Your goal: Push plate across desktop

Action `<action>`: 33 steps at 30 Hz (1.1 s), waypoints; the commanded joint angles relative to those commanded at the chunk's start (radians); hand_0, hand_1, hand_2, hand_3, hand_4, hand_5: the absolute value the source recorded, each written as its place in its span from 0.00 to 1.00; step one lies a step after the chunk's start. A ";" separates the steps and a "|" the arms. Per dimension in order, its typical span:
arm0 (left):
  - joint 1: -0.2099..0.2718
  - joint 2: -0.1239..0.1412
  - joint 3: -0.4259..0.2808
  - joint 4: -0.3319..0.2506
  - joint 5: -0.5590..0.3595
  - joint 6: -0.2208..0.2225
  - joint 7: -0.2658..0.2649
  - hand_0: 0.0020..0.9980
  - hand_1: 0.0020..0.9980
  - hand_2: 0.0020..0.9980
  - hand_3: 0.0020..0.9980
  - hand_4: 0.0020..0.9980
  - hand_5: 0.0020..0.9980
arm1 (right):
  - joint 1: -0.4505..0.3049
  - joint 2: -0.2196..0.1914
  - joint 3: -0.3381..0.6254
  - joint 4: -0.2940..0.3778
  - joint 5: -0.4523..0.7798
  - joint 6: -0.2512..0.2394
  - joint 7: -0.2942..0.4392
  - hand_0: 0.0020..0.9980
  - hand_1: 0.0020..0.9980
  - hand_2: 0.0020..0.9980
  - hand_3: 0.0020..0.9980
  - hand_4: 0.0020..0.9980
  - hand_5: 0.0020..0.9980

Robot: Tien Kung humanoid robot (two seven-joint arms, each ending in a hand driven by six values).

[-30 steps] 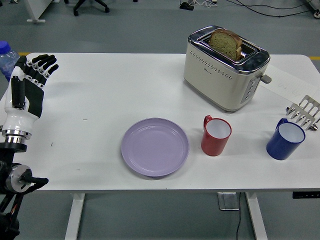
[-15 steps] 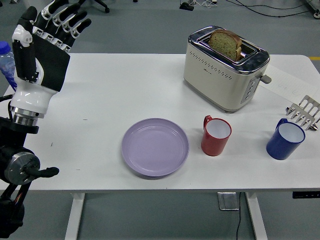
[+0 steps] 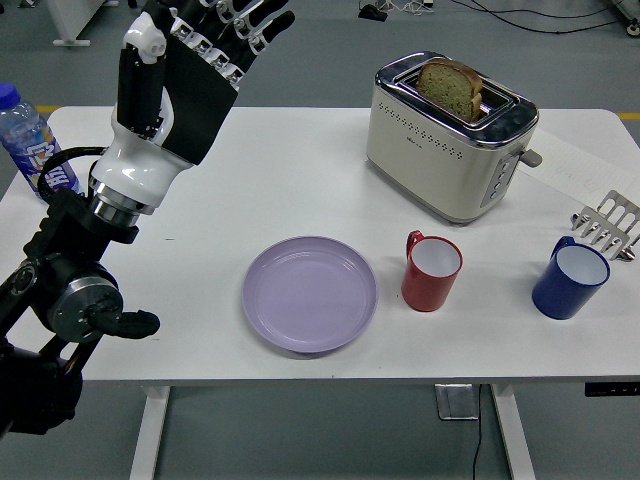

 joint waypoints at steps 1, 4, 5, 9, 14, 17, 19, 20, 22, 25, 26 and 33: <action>-0.008 -0.002 0.006 0.000 -0.005 0.000 -0.001 0.87 0.87 0.84 0.77 0.48 1.00 | 0.000 0.000 -0.001 0.000 0.002 0.000 0.000 0.60 0.54 0.64 0.62 0.14 0.36; -0.039 -0.011 0.034 0.000 -0.008 0.002 -0.005 0.87 0.88 0.85 0.77 0.48 1.00 | 0.003 0.001 0.000 0.000 -0.005 0.002 -0.002 0.60 0.54 0.64 0.62 0.14 0.36; -0.046 -0.013 0.042 0.000 -0.008 0.003 -0.005 0.87 0.88 0.85 0.77 0.48 1.00 | 0.004 0.001 0.000 0.000 -0.008 0.003 -0.002 0.60 0.54 0.64 0.62 0.14 0.36; -0.077 -0.018 0.089 0.000 -0.006 0.008 0.001 0.88 0.89 0.88 0.78 0.49 1.00 | 0.014 0.001 -0.008 0.000 -0.006 0.004 0.001 0.60 0.54 0.64 0.62 0.13 0.36; -0.108 -0.026 0.126 0.000 0.002 0.019 0.015 0.88 0.89 0.88 0.78 0.49 1.00 | 0.026 0.002 -0.051 0.000 0.030 0.003 0.017 0.60 0.54 0.64 0.62 0.13 0.36; -0.113 -0.030 0.130 0.000 0.022 0.046 0.016 0.89 0.92 0.91 0.79 0.49 1.00 | 0.028 0.004 -0.068 0.000 0.044 0.004 0.023 0.60 0.54 0.64 0.62 0.14 0.36; -0.113 -0.029 0.129 0.000 0.057 0.067 0.014 0.89 0.92 0.91 0.79 0.49 1.00 | 0.027 0.005 -0.065 0.000 0.041 0.003 0.023 0.60 0.54 0.64 0.62 0.14 0.36; -0.114 -0.028 0.122 0.000 0.093 0.095 0.021 0.89 0.92 0.91 0.79 0.49 1.00 | 0.026 0.005 -0.065 0.000 0.041 0.004 0.023 0.60 0.54 0.64 0.62 0.14 0.36; -0.116 -0.028 0.108 0.000 0.140 0.123 0.028 0.89 0.93 0.92 0.78 0.49 1.00 | 0.027 0.006 -0.063 0.000 0.037 0.004 0.022 0.60 0.54 0.64 0.62 0.13 0.36; -0.116 -0.028 0.100 0.000 0.178 0.148 0.030 0.89 0.93 0.92 0.78 0.49 1.00 | 0.026 0.006 -0.063 0.000 0.036 0.005 0.021 0.60 0.54 0.64 0.62 0.13 0.36; -0.117 -0.030 0.097 0.000 0.191 0.157 0.025 0.89 0.93 0.92 0.78 0.49 1.00 | 0.025 0.007 -0.063 0.000 0.035 0.005 0.020 0.60 0.54 0.64 0.62 0.13 0.36; -0.094 -0.021 0.080 0.000 0.155 0.136 -0.052 0.88 0.92 0.90 0.67 0.49 1.00 | 0.027 0.009 -0.061 0.000 0.033 0.004 0.022 0.60 0.54 0.64 0.62 0.13 0.36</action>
